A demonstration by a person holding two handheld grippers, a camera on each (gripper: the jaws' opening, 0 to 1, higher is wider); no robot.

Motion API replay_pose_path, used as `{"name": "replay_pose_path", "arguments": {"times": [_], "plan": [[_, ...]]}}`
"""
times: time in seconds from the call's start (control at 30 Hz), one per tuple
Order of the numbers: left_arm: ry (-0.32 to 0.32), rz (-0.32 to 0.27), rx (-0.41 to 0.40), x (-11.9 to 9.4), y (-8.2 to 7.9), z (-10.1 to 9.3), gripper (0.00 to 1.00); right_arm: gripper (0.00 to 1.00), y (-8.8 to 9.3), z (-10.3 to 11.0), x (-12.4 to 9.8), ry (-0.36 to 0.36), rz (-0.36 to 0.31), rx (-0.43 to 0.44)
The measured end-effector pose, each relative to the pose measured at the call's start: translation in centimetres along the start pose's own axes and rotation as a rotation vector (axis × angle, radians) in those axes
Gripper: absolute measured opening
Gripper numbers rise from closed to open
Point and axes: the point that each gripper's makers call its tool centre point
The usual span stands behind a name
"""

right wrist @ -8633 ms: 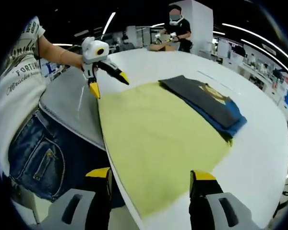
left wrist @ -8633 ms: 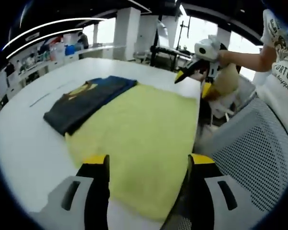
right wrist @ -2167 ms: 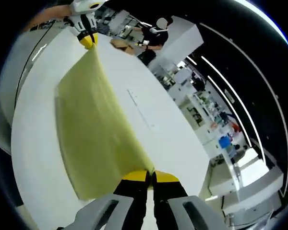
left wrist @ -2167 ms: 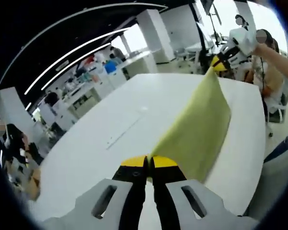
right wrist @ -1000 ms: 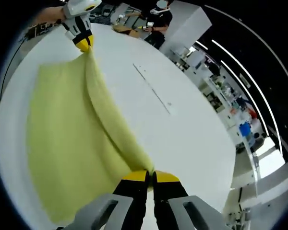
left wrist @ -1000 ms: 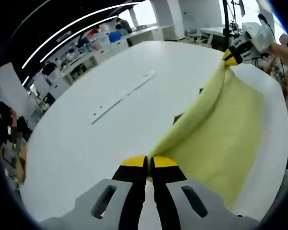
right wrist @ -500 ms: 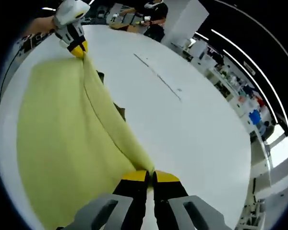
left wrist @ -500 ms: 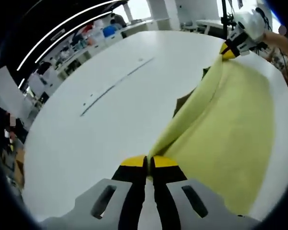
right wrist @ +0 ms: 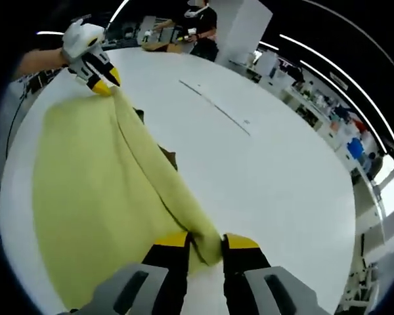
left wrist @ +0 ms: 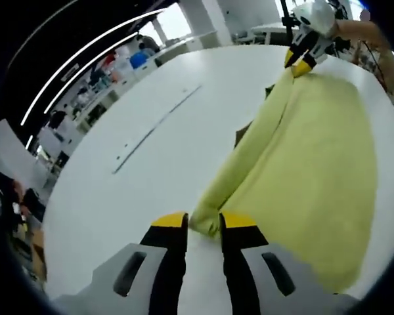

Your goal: Fold the garment on the visible template until the final outline fits inside the template.

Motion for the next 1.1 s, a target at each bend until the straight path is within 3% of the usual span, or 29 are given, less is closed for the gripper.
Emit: {"name": "replay_pose_path", "arguments": {"times": [0.13, 0.27, 0.37, 0.63, 0.7, 0.83, 1.0, 1.1], "plan": [[-0.023, 0.016, 0.046, -0.3, 0.8, 0.2, 0.19, 0.19, 0.3, 0.3, -0.6, 0.025, 0.01, -0.061], [-0.041, 0.001, 0.047, -0.3, 0.7, 0.6, 0.2, 0.19, 0.8, -0.3, -0.8, 0.06, 0.007, -0.083], [-0.067, -0.004, 0.096, -0.3, 0.6, 0.9, 0.19, 0.19, 1.2, -0.4, -0.9, 0.075, 0.014, -0.101], [-0.074, -0.008, 0.198, 0.4, 0.5, 0.4, 0.07, 0.09, 1.6, -1.0, -0.7, 0.127, -0.004, -0.096], [-0.072, -0.013, 0.182, 0.4, 0.4, 0.5, 0.01, 0.08, 1.6, -1.1, -0.7, 0.133, -0.007, -0.094], [-0.12, -0.041, 0.141, 0.2, -0.2, 1.7, 0.01, 0.04, 1.0, -1.6, -1.0, 0.148, -0.025, -0.077], [-0.145, -0.054, 0.08, 0.3, -0.7, 2.7, 0.01, 0.02, 0.3, -2.6, -1.2, 0.168, -0.078, 0.035], [-0.135, -0.052, -0.061, 0.6, -0.8, 2.7, 0.01, 0.02, -0.1, -3.4, -1.1, 0.177, -0.116, 0.166]]}}
Point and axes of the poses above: the point that each gripper's makers call its tool centre point, and the gripper's own axes: x roughly forward along the fingers, z roughly to its left, y roughly out of its underside, and after that the axes turned 2 degrees about x, right-handed
